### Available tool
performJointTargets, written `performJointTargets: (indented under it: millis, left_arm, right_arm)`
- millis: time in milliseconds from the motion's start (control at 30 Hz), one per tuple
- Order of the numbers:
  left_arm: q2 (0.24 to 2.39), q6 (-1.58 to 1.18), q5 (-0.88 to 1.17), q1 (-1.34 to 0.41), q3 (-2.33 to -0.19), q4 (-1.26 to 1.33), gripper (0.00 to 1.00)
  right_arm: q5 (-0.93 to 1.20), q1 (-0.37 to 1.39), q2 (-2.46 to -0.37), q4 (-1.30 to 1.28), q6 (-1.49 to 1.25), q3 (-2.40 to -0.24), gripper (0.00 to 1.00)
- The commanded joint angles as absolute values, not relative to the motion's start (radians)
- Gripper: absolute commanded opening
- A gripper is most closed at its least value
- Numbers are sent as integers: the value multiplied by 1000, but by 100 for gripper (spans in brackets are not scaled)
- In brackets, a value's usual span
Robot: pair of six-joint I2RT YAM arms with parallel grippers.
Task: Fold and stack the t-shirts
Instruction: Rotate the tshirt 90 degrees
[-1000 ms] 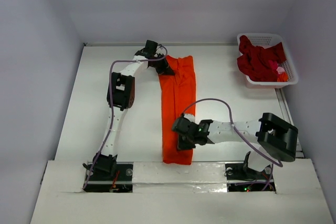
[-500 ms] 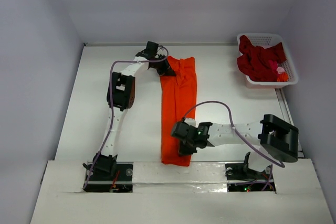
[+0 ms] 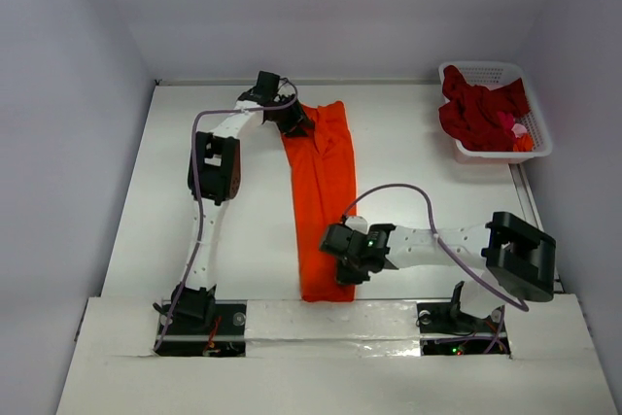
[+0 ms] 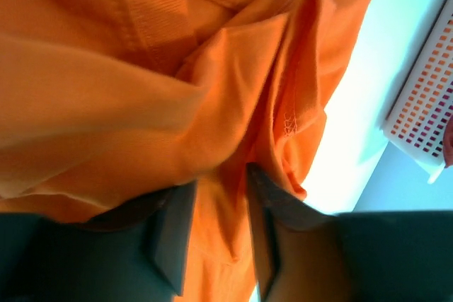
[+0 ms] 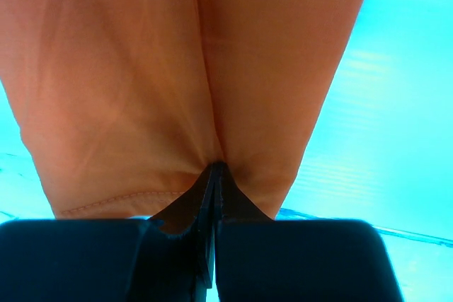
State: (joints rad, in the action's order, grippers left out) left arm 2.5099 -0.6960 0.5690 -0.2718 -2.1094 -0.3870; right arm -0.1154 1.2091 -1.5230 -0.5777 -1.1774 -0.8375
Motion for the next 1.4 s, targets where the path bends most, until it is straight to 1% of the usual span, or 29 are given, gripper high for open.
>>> performJointTargets:
  millis: [0,33,67,133,167,233,267,333,367,433,533,567,600,633,667,700,733,767,800,833,867,900,933,967,1100,1233,1300,1333,1367]
  left_arm:
    - [2419,-680,525,-236,-2131,-402,37]
    - [2419,-681,526,-236,-2143,-408,42]
    - [2421,-680,528,-236,-2151,-410,57]
    - [2424,-677,537,-236,-2172,-416,72]
    - [2422,-676,541,-236,-2174,-414,83]
    - [2402,-681,555,-236,-2160,-394,97]
    - [2392,-684,557,-236,-2154,-387,99]
    - [2361,-686,551,-236,-2151,-382,99]
    - [2350,-684,549,-236,-2152,-383,99]
    - [2315,-684,546,-227,-2151,-394,99]
    - [2238,-655,512,-227,-2140,-435,99]
    - [2208,-646,497,-227,-2094,-442,99]
    - [2133,-634,476,-227,-2056,-439,99]
    - [2091,-627,462,-227,-1954,-428,99]
    - [2042,-623,450,-227,-1892,-420,99]
    - [1943,-612,430,-227,-1832,-414,99]
    - [1893,-603,422,-227,-1699,-397,99]
    - [1840,-597,416,-227,-1624,-387,99]
    - [1731,-592,407,-227,-1553,-377,99]
    - [1679,-589,403,-238,-1478,-358,99]
    - [1627,-589,405,-238,-1333,-348,99]
    - [1529,-588,402,-238,-1271,-345,99]
    - [1487,-580,396,-238,-1208,-351,97]
    - [1444,-577,393,-238,-1098,-359,92]
    - [1213,-591,413,-281,-898,-411,86]
    - [1048,-620,440,-342,-783,-466,89]
    - [990,-636,460,-376,-724,-474,93]
    - [971,-640,478,-386,-703,-454,99]
    - [956,-646,483,-402,-669,-448,99]
  right_arm:
    - [-167,1207,-1526,-624,-1157,-893,0]
    - [-170,1207,-1525,-627,-1152,-896,0]
    - [-178,1198,-1523,-632,-1151,-900,0]
    - [-187,1198,-1517,-643,-1144,-910,0]
    - [-196,1198,-1516,-646,-1143,-914,0]
    - [-210,1198,-1509,-664,-1137,-933,1]
    - [-219,1198,-1499,-669,-1132,-940,6]
    - [-229,1198,-1485,-689,-1124,-953,12]
    - [-244,1198,-1467,-696,-1123,-968,19]
    - [-256,1189,-1439,-738,-1123,-983,26]
    - [-294,1180,-1367,-830,-1121,-1041,60]
    - [-326,1180,-1344,-859,-1120,-1063,72]
    - [-345,1169,-1289,-912,-1120,-1106,77]
    - [-365,1157,-1254,-932,-1118,-1120,81]
    - [-400,1144,-1217,-946,-1115,-1129,89]
    - [-416,1128,-1177,-966,-1114,-1126,94]
    - [-423,1106,-1098,-962,-1088,-1114,99]
    - [-390,1030,-1060,-941,-1053,-1092,100]
    - [-362,987,-1033,-905,-1020,-1069,100]
    - [-338,950,-991,-885,-962,-1025,100]
    - [-266,881,-979,-861,-927,-1003,100]
    - [-233,859,-974,-823,-899,-988,100]
    - [-210,845,-976,-804,-864,-977,100]
    - [-169,835,-989,-789,-850,-963,100]
    - [-62,795,-1066,-717,-790,-969,100]
    - [86,707,-1120,-652,-756,-928,100]
    - [213,674,-1127,-585,-752,-856,100]
    - [247,660,-1126,-562,-753,-830,100]
    - [324,638,-1124,-537,-750,-804,100]
